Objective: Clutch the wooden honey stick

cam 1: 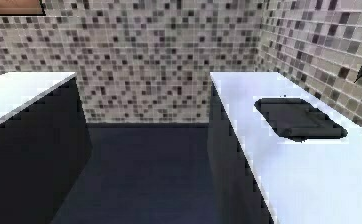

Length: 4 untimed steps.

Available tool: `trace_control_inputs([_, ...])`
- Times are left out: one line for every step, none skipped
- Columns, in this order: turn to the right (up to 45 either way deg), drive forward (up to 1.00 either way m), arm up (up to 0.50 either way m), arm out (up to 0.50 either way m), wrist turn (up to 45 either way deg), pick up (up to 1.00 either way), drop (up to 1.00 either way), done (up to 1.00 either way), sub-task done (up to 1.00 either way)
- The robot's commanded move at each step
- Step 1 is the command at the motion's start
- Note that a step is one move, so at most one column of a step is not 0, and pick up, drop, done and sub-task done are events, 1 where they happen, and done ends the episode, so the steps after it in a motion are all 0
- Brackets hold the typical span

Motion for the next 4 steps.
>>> trace_control_inputs([0.0,0.00,0.50,0.00,0.0,0.00,0.00,0.00,0.00])
trace_control_inputs([0.0,0.00,0.38,0.00,0.0,0.00,0.00,0.00,0.00])
trace_control_inputs([0.0,0.00,0.00,0.02,0.0,0.00,0.00,0.00,0.00])
trace_control_inputs([0.0,0.00,0.00,0.00,45.0,0.00,0.00,0.00,0.00])
